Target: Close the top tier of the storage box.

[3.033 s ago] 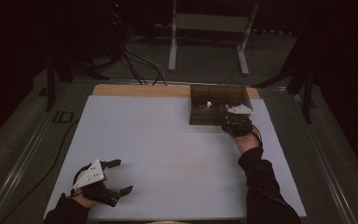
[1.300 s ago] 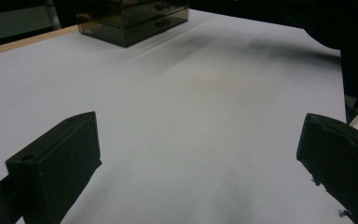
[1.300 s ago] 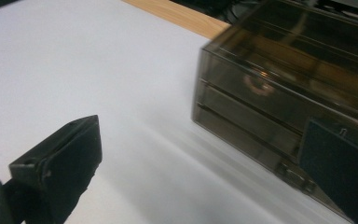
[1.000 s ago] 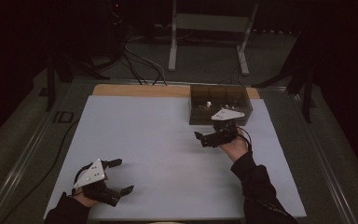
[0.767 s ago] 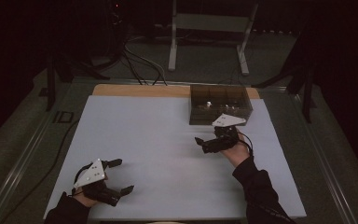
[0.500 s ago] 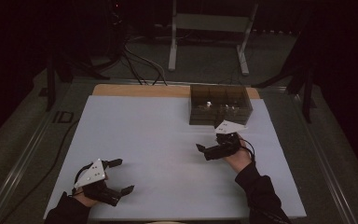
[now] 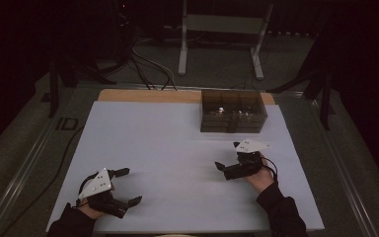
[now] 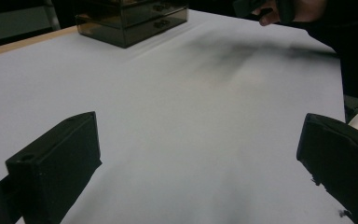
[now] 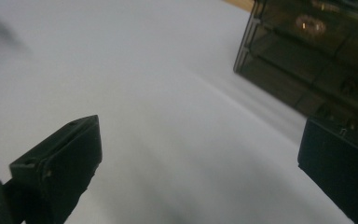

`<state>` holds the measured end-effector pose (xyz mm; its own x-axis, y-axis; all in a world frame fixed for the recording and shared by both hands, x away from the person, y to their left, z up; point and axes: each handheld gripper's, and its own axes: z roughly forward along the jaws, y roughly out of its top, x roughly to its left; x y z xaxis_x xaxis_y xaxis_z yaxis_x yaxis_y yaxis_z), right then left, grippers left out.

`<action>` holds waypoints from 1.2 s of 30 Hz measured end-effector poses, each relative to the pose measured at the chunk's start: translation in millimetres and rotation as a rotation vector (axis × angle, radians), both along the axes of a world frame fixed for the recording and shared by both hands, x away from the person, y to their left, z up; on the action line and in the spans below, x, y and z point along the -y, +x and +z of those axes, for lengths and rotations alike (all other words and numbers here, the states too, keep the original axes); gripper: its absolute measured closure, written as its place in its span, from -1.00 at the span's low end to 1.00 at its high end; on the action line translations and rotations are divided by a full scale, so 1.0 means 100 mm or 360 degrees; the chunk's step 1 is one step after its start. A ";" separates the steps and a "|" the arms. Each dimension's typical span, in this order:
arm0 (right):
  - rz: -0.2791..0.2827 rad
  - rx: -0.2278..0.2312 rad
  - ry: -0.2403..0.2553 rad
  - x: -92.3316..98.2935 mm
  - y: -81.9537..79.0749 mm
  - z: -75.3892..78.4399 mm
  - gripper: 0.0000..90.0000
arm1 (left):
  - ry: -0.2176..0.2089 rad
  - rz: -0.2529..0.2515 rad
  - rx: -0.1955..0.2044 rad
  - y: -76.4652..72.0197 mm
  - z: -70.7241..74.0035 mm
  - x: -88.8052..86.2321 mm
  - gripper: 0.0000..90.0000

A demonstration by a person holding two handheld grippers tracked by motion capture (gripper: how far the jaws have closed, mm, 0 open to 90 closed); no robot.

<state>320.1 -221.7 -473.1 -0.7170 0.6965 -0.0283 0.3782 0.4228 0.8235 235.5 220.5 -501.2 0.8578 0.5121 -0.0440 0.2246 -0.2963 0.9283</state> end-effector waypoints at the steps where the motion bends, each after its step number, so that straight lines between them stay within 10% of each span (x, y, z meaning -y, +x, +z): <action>1: -0.0007 -0.0008 0.0001 0.02 -0.01 -0.01 -1.00 | 0.0000 0.0001 0.0000 0.00 0.00 0.00 -0.98; 36: -0.0273 -0.0147 -0.0015 0.42 -0.42 -0.40 -1.00 | 0.0003 -0.0002 0.0002 0.00 0.00 0.00 -0.98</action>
